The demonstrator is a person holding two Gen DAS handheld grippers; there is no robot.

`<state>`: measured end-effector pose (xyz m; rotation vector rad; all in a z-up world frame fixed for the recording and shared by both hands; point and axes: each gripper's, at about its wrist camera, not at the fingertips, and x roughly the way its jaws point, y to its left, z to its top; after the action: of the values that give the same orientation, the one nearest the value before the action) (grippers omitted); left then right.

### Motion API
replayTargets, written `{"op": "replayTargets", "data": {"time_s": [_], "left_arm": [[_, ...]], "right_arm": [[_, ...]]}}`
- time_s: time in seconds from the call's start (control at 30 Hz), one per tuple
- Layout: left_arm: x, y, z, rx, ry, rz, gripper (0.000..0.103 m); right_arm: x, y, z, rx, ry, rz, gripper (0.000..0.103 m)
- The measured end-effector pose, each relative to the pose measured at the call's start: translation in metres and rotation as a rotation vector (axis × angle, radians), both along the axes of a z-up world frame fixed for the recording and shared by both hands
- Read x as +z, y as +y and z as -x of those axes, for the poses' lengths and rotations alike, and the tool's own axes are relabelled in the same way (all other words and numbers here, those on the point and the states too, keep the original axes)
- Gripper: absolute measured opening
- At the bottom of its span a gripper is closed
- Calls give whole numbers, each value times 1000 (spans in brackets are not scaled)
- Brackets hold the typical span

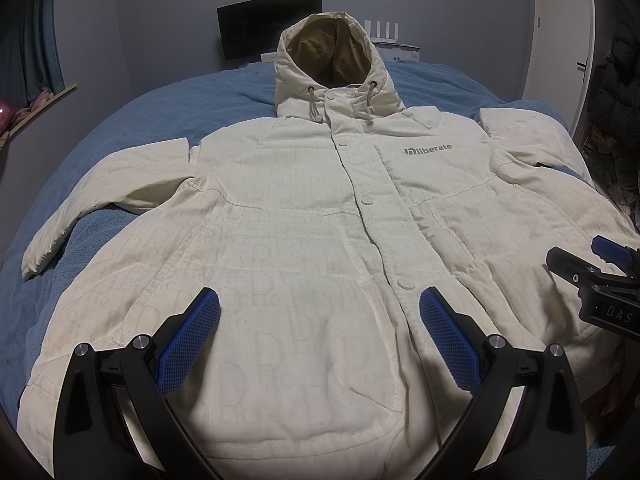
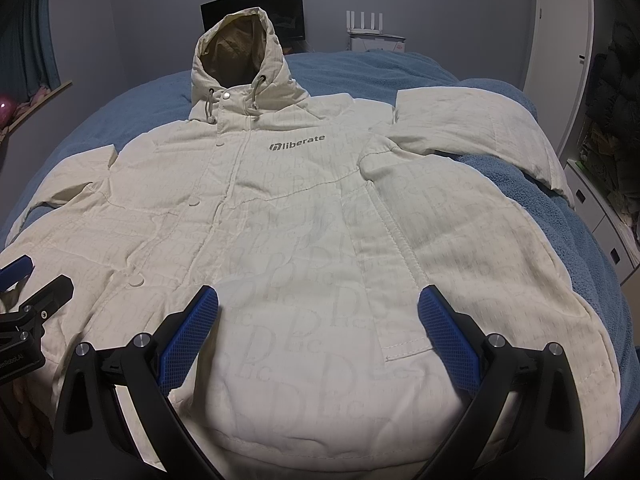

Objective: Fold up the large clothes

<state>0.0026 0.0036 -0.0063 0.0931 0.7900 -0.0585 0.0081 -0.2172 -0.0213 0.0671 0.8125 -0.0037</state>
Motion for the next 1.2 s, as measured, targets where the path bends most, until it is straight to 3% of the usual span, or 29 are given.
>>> {"op": "replayTargets", "data": {"time_s": [0.2,0.33,0.53,0.67,0.83,1.07,1.2], "left_arm": [[3,1,3,8,-10,9,97],[25,2,3,-10,-46,37,97],[78,7,-32,-40,-74,61,97],[107,10,-67,-21,-59,87,97],[112,9,-104,3,-47,61,97],[55,20,-130,-25,7,111,97],[20,25,-136,-10,41,69,97]], "right_arm": [[1,-2,2,1,-9,-40,97],[20,-16,3,10,-23,-106,97],[78,-77,-8,-80,-173,-156,97],[92,-137,-36,-213,-153,-174,97],[63,-209,-71,-291,-60,-349,97],[7,-285,-100,-429,7,-502,97],[-30,-314,-117,-485,23,-645,95]]}}
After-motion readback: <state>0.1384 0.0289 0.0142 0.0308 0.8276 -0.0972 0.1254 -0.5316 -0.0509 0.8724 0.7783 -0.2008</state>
